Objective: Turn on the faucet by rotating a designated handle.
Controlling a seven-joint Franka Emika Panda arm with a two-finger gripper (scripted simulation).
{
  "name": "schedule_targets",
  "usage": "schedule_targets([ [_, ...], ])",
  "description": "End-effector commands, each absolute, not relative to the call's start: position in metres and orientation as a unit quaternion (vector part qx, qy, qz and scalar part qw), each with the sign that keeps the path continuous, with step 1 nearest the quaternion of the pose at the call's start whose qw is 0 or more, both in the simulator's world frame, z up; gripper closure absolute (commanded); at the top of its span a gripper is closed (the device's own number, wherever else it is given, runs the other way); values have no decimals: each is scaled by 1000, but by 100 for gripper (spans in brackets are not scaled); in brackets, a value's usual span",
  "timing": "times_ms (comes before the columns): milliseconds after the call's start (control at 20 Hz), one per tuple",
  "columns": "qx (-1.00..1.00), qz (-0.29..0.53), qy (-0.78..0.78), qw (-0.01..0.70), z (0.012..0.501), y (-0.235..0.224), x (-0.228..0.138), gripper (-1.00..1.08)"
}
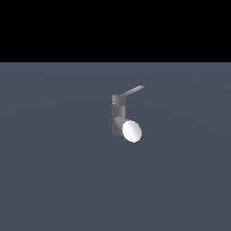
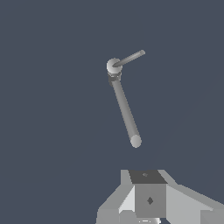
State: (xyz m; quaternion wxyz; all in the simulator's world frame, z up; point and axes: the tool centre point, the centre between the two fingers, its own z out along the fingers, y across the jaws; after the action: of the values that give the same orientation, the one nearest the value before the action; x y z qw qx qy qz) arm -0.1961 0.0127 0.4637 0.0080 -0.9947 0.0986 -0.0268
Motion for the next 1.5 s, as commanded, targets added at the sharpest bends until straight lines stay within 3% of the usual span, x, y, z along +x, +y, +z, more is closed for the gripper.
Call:
schedule_targets([
  [0,-991,-26,127,8,451,17,-183,108],
  [750,-950,-18,311,8,367,21,-93,108],
  [1450,-880,-11,475,5,288,-6,-13,108],
])
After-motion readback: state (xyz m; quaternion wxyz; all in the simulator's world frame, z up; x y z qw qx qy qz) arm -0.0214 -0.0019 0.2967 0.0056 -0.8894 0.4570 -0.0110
